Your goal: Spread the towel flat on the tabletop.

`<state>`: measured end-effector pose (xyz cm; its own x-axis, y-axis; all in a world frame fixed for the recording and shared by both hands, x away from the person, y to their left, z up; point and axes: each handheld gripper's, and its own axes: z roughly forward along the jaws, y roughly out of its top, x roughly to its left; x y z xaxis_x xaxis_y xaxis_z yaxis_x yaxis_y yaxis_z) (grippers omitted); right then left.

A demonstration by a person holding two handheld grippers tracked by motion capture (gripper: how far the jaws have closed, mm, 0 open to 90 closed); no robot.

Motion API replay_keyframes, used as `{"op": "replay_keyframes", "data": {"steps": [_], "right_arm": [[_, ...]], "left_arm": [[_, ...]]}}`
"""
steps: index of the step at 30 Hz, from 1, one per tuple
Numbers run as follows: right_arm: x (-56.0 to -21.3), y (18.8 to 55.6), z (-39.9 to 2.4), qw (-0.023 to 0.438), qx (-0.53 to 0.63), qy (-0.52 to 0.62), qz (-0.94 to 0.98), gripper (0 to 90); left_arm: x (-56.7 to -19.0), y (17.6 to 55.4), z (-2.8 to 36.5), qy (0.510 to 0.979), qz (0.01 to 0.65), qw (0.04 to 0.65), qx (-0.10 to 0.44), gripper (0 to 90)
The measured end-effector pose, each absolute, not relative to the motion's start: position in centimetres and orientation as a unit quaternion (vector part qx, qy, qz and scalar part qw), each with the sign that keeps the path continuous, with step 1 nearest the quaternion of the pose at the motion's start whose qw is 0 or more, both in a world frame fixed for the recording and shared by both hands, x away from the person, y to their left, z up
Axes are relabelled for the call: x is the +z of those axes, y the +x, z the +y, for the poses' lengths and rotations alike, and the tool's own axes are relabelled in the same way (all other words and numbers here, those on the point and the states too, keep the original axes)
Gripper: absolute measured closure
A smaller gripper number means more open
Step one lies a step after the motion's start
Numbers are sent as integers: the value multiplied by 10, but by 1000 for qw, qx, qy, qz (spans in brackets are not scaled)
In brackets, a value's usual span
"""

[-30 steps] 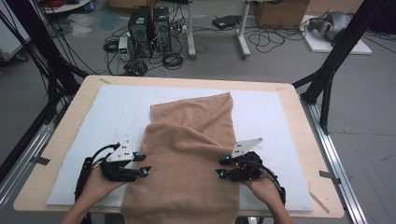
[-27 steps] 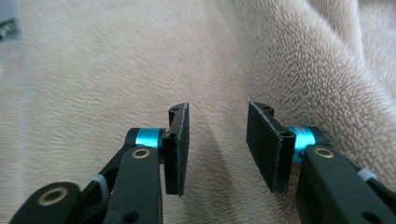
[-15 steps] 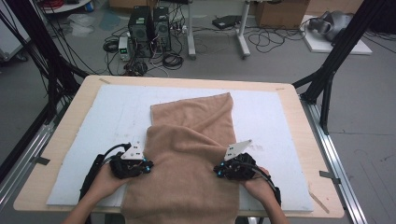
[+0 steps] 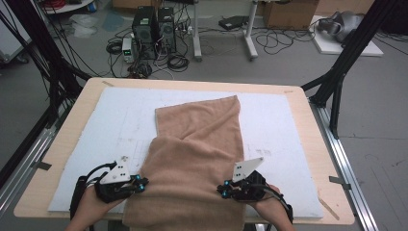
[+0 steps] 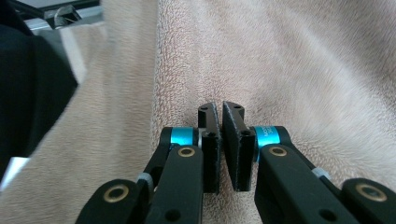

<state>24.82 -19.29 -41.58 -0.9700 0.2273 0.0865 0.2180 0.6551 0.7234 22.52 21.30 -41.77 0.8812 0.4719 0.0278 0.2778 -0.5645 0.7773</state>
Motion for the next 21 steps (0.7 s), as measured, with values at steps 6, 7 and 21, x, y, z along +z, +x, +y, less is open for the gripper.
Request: {"op": "replay_keyframes", "data": {"steps": [6,7,21], "right_arm": [[-410,235,-199,-2,411,120,904,853],[-410,234,-201,-3,412,119,903,846],[-406,273,-221,36,417,165,893,690]], "left_arm": [[-413,198,214,879,199,420,108,855],[-412,195,214,881,195,418,105,855],[-402,217,225,861,224,440,121,671]]}}
